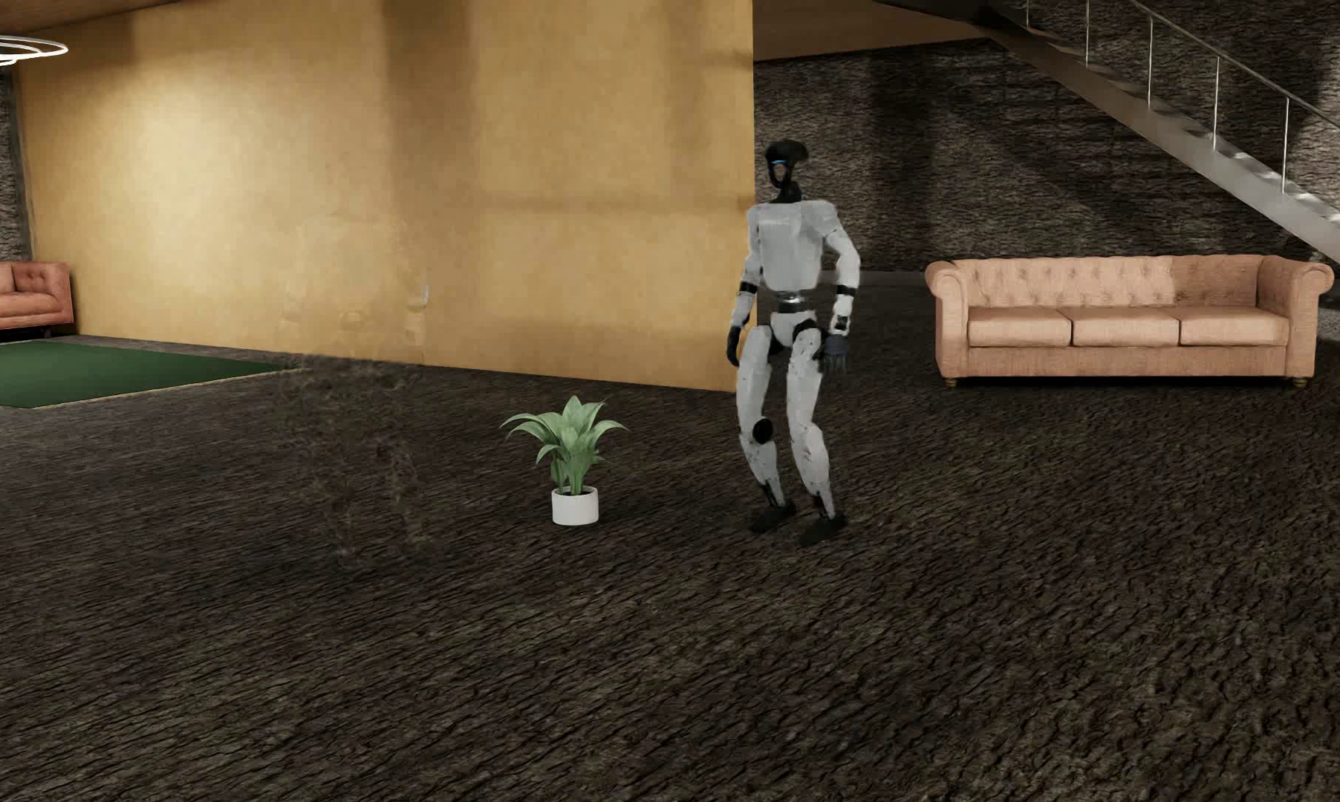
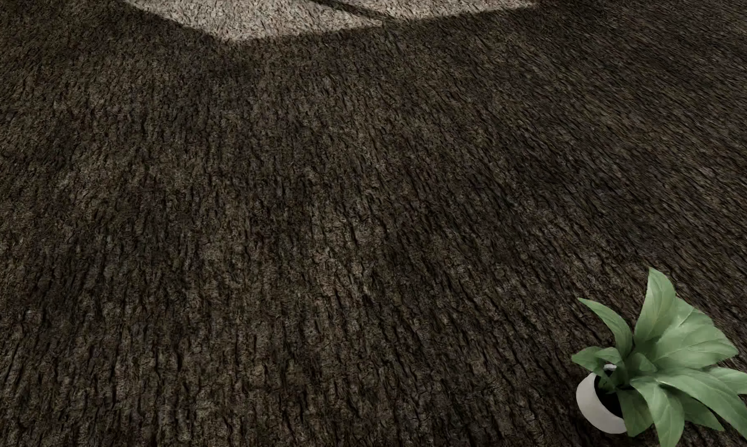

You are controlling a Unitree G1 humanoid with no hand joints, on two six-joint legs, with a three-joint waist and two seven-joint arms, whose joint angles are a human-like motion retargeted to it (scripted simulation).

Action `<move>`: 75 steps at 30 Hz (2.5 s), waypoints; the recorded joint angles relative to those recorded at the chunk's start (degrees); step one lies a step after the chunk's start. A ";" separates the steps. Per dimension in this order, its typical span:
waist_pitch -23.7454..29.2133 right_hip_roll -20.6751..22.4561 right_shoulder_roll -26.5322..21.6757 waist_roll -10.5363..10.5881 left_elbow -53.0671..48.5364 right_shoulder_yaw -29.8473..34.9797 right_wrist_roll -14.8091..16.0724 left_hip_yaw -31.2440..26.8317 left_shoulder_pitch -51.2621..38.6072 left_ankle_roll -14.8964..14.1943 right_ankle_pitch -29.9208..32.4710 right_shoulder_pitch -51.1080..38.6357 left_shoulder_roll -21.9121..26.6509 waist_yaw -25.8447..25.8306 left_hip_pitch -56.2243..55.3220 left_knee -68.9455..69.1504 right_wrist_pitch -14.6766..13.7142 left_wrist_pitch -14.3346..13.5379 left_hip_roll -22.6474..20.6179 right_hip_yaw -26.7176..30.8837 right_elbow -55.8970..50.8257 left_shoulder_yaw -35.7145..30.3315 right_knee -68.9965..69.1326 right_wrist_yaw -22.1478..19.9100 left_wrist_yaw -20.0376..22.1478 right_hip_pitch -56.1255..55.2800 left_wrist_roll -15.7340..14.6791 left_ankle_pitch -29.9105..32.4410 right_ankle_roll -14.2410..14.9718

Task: Walk around the plant

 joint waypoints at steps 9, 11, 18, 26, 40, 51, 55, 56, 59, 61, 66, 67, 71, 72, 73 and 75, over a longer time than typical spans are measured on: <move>-0.78 -1.27 -0.28 -0.21 -4.71 5.60 0.00 0.00 -2.75 0.00 -3.29 -0.29 -2.92 -0.17 0.09 -0.81 0.00 0.00 -0.72 0.00 3.03 0.07 -4.26 0.00 0.00 5.12 0.00 -2.05 0.00; -0.78 -1.30 -0.53 -0.35 -6.35 4.35 0.00 0.00 -2.45 0.00 -3.91 -0.73 -3.64 0.36 0.02 -0.82 0.00 0.00 -0.75 0.00 3.57 -0.58 -4.34 0.00 0.00 5.43 0.00 -2.41 0.00; -1.22 -1.66 -1.01 -0.94 -4.42 2.59 0.00 0.00 -0.92 0.00 -6.81 -1.89 -3.75 3.32 -1.28 1.09 0.00 0.00 -1.42 0.00 2.12 -1.55 -4.93 0.00 0.00 7.33 0.00 -2.97 0.00; -0.07 -5.60 -1.38 -0.68 1.85 -2.36 0.00 0.00 0.25 0.00 -0.36 -1.95 -2.97 3.21 1.57 0.94 0.00 0.00 -4.27 0.00 0.57 -2.75 18.98 0.00 0.00 -6.75 0.00 -8.04 0.00; 3.12 -1.08 -0.98 2.97 1.23 0.42 0.00 0.00 -3.08 0.00 8.23 2.95 -1.40 -10.85 15.83 0.43 0.00 0.00 0.39 0.00 4.68 -3.57 14.58 0.00 0.00 -27.33 0.00 -13.04 0.00; -1.10 4.70 -2.13 6.61 -1.58 -4.07 0.00 0.00 1.80 0.00 4.07 2.22 -7.33 -9.84 7.32 27.59 0.00 0.00 6.73 0.00 3.51 -2.67 0.42 0.00 0.00 -11.44 0.00 3.74 0.00; -0.07 7.75 -2.66 4.09 -2.97 -8.25 0.00 0.00 -0.82 0.00 0.32 -0.12 -2.90 -5.18 -5.31 43.88 0.00 0.00 8.99 0.00 -13.46 -1.52 -1.60 0.00 0.00 -0.48 0.00 6.26 0.00; 0.03 8.16 -2.45 3.17 -2.50 -8.99 0.00 0.00 -1.16 0.00 -0.19 -1.08 -2.27 -3.61 -8.19 42.26 0.00 0.00 9.02 0.00 -15.90 1.58 -1.54 0.00 0.00 1.24 0.00 10.31 0.00; 1.07 8.48 -2.21 1.30 -1.63 -9.26 0.00 0.00 -2.28 0.00 -2.48 -3.07 -0.36 -1.89 -14.65 27.86 0.00 0.00 7.51 0.00 -21.25 7.22 -2.03 0.00 0.00 7.17 0.00 19.45 0.00; 1.42 7.81 -2.68 0.84 -1.48 -8.28 0.00 0.00 -2.92 0.00 -4.08 -2.76 0.52 -0.81 -16.40 16.16 0.00 0.00 6.61 0.00 -22.68 6.43 -2.51 0.00 0.00 11.04 0.00 15.64 0.00; 0.87 4.64 -2.12 -0.05 -1.39 -4.50 0.00 0.00 -0.39 0.00 -7.30 -0.03 -1.08 3.44 -12.94 -2.03 0.00 0.00 5.38 0.00 -7.35 5.19 -1.89 0.00 0.00 17.39 0.00 -1.29 0.00; 0.44 3.94 -1.92 0.00 -0.92 -4.17 0.00 0.00 0.52 0.00 -7.21 0.87 -1.93 3.82 -12.35 -1.41 0.00 0.00 4.90 0.00 -2.49 4.82 -1.38 0.00 0.00 18.04 0.00 -1.00 0.00; -1.51 1.33 -1.70 -0.45 4.51 -5.48 0.00 0.00 2.40 0.00 7.53 5.80 -5.63 0.13 -12.25 5.38 0.00 0.00 2.27 0.00 11.81 -1.26 5.51 0.00 0.00 15.69 0.00 4.25 0.00; -1.87 0.54 -1.85 -0.83 5.20 -5.46 0.00 0.00 2.59 0.00 14.42 6.98 -6.05 -0.77 -10.59 4.48 0.00 0.00 1.85 0.00 12.86 -3.18 11.40 0.00 0.00 11.92 0.00 3.56 0.00; -2.07 -0.34 -2.11 -1.34 4.79 -4.99 0.00 0.00 3.01 0.00 17.85 7.77 -6.06 -1.48 -8.51 2.92 0.00 0.00 1.51 0.00 12.79 -4.21 19.91 0.00 0.00 6.69 0.00 2.82 0.00; -1.50 -1.62 -2.61 -2.17 1.89 -4.22 0.00 0.00 4.08 0.00 8.99 8.08 -4.87 -3.77 -4.41 0.67 0.00 0.00 1.11 0.00 10.11 -4.35 40.12 0.00 0.00 -3.88 0.00 1.41 0.00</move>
